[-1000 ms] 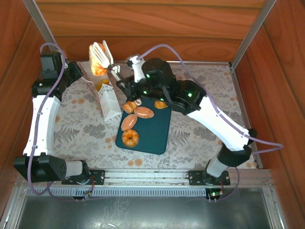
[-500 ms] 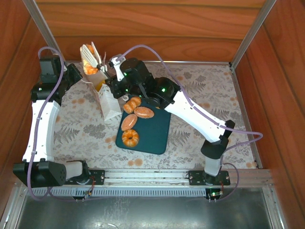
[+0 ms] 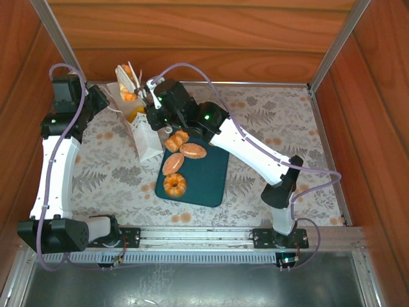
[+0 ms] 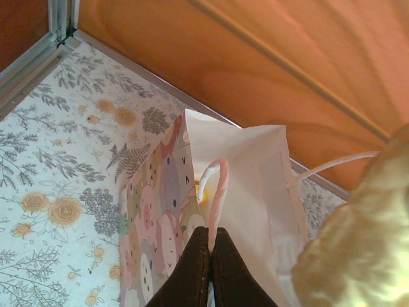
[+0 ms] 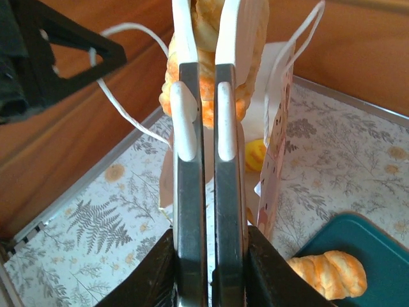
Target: Place the fake bread into the paper bag
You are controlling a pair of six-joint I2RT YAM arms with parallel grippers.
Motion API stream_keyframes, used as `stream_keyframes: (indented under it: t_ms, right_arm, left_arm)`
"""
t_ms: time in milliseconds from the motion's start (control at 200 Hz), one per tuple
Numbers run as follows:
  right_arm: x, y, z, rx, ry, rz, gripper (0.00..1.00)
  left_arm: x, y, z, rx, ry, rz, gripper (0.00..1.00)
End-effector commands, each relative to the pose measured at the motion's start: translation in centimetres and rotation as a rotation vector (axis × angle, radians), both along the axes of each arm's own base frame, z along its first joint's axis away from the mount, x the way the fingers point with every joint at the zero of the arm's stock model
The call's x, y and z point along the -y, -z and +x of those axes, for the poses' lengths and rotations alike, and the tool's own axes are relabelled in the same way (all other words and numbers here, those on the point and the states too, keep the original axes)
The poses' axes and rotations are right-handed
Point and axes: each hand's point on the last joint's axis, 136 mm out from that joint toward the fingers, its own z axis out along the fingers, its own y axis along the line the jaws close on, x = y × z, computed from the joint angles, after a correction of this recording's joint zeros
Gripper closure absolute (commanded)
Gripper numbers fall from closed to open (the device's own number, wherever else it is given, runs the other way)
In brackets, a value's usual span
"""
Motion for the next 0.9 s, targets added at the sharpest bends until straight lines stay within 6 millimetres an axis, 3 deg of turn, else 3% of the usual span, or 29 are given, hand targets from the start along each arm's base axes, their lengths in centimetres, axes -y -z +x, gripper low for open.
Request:
stream_keyframes:
  t_ms: [0,215,455,715,895]
  right_arm:
    - [0.0,-0.6,0.6,0.047,0.003,-0.008,0.73]
    - [0.2,2.0,0.5,0.025,-0.010,-0.087,0.71]
    - [0.6,3.1,0.3,0.013,-0.011,-0.120,0.61]
    - [0.9,2.4,0.0,0.008,-0.015,-0.107,0.56]
    - [1.0,0.8,-0.6,-0.001,-0.031,-0.073,0.56]
  left_arm:
    - [0.2,-0.9,-0.1,0.032,0.001,-0.004,1.00]
    - [0.2,-1.1,-0.1,0.035,0.001,-0.002,1.00]
    - [0.3,-1.2,0.0,0.037,0.005,-0.007,1.00]
    - [0.4,-1.4,0.1,0.041,0.009,-0.009,1.00]
    - [0.4,-1.4,0.1,0.041,0.009,-0.006,1.00]
